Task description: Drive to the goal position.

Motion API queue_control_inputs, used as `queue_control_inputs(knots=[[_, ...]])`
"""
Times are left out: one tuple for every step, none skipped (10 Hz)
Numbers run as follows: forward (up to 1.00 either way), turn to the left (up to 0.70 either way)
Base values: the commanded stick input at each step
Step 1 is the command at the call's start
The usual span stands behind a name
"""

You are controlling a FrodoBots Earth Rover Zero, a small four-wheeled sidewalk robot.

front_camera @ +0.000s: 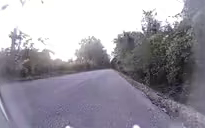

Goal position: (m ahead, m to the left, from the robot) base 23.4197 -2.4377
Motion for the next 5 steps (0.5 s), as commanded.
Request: queue_control_inputs(knots=[[0.70,0.00],[0.70,0.00],[0.70,0.00],[0.70,0.00],[0.70,0.00]])
